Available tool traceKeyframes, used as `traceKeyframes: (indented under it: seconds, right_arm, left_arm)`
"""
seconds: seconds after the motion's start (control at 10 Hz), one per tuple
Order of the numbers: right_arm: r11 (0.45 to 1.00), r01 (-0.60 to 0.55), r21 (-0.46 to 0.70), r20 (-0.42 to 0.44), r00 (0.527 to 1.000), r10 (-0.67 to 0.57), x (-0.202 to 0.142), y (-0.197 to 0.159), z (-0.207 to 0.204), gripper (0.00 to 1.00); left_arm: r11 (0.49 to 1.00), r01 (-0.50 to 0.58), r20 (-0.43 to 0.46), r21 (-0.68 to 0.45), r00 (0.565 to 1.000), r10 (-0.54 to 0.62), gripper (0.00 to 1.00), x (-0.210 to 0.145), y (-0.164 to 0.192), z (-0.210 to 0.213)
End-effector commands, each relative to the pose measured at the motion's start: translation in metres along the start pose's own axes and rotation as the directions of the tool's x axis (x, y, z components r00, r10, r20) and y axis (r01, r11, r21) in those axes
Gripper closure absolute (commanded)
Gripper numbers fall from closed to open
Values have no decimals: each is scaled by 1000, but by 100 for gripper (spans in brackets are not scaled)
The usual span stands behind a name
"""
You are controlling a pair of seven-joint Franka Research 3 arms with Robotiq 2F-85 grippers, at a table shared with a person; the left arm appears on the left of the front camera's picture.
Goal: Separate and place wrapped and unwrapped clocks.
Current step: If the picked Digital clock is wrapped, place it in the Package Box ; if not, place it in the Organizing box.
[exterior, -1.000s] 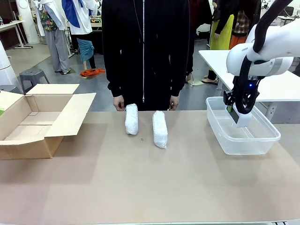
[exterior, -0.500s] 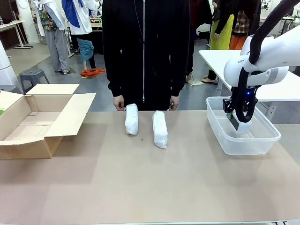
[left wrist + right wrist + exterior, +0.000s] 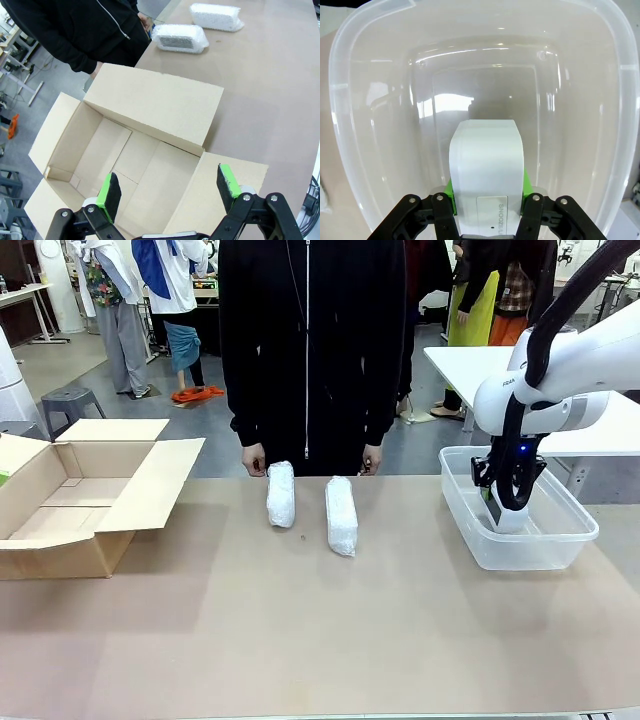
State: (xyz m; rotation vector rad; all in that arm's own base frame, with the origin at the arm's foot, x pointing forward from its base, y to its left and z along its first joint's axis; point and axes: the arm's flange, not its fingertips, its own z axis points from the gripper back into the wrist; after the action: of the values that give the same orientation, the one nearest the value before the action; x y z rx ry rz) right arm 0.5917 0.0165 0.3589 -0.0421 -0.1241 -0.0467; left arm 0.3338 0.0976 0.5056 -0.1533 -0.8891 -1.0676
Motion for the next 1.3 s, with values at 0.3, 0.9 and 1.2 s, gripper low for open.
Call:
traceKeyframes:
  seconds: [0.3, 0.9, 1.2]
  right_arm:
    - [1000, 30, -5, 20, 999, -30, 4, 6, 1, 29]
    - [1000, 19, -19, 13, 1000, -19, 5, 8, 8, 0]
    - [999, 35, -34, 63, 997, -33, 3, 9, 36, 0]
  left_arm:
    - [1000, 14, 20, -9, 1000, -13, 0, -3, 2, -1]
    - [1000, 14, 20, -9, 1000, -13, 0, -3, 2, -1]
    - [1000, 14, 20, -9, 1000, -13, 0, -3, 2, -1]
